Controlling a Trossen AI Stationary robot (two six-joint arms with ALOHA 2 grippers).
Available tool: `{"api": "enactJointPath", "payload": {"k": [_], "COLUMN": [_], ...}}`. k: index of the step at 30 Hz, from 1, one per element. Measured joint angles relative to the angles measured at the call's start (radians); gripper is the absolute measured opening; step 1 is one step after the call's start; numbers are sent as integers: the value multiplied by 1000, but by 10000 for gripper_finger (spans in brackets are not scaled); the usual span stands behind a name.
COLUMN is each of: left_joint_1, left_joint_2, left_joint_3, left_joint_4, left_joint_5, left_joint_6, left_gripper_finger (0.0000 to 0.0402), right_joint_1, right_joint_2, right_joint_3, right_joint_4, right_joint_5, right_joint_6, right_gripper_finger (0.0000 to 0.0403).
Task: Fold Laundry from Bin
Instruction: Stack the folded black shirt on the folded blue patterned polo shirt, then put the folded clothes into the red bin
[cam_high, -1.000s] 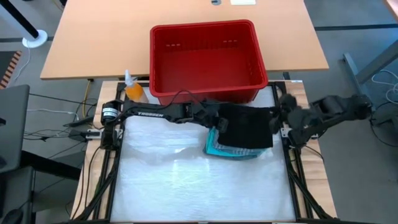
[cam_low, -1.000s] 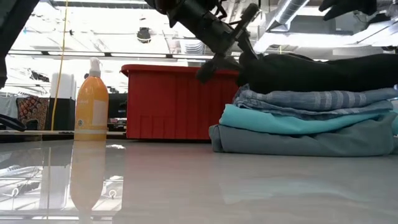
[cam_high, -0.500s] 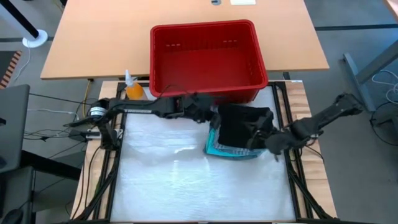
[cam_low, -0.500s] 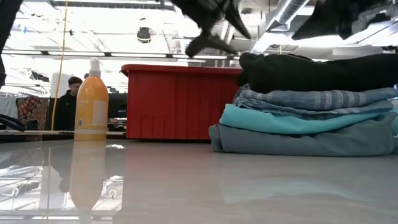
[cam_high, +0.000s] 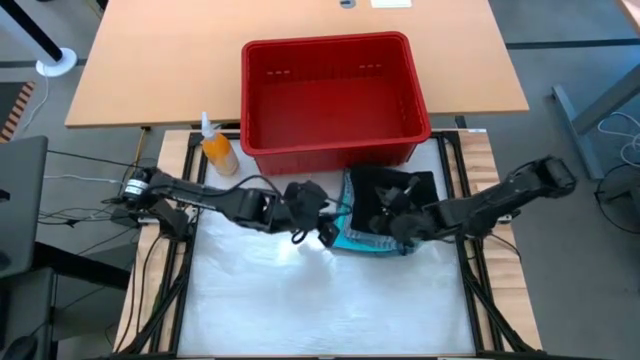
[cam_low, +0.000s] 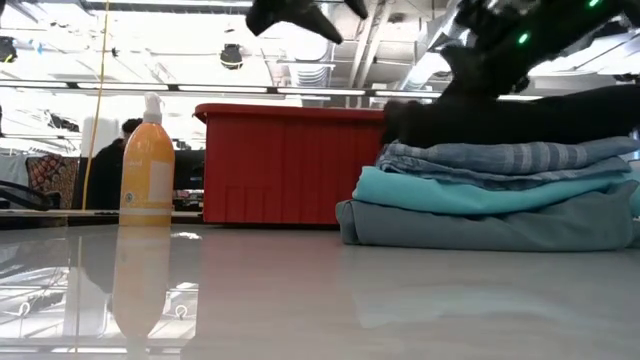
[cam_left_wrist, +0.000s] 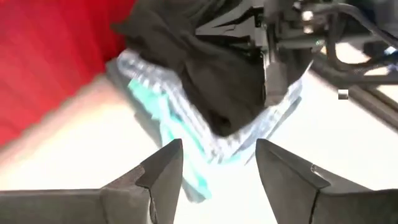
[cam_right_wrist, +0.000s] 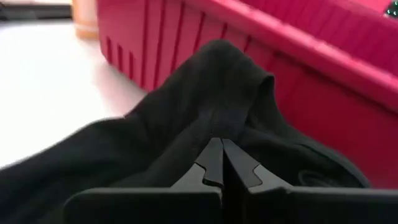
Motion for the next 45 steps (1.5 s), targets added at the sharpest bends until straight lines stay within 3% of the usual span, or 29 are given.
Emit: {"api": "enactJointPath", "payload": {"k": [5,8,14,17,20,23,28,32,36,40,45], "left_joint_1": [-67,-101,-125,-134,-149,-165,-172,-171,-172,-177,-199], "left_joint_2": [-3,-8,-7,-7,-7,-7,-7,-7,-7,-7,-7], "left_joint_3": [0,0,0,0,0,0,0,0,0,0,0], "left_joint_4": [-59,-59,-65,-65,-68,-77,-78,-78,-79,-88,-101], "left_joint_5": [-93,-151,-160,-160,-160,-160,-157,-126,-105,-95,-89], "left_joint_6": [-52,-52,-53,-51,-48,-50,-72,-103,-125,-141,-141], "left_gripper_finger": [189,189,189,189,189,189,189,189,189,189,189], "right_joint_1": [-38,-29,-17,-8,25,43,38,10,-33,-61,-41], "right_joint_2": [48,8,-119,-182,-225,-246,-232,-196,-177,-192,-254], "right_joint_3": [13,62,192,208,170,95,-57,-157,-199,-191,-62], "right_joint_4": [28,36,-47,-210,-446,-561,-458,-341,-331,-335,-331], "right_joint_5": [-87,-100,-99,-55,58,135,223,248,242,207,222], "right_joint_6": [-6,-75,-177,-59,191,390,507,509,548,539,298], "right_gripper_finger": [17,17,17,17,17,17,17,17,17,17,17]}}
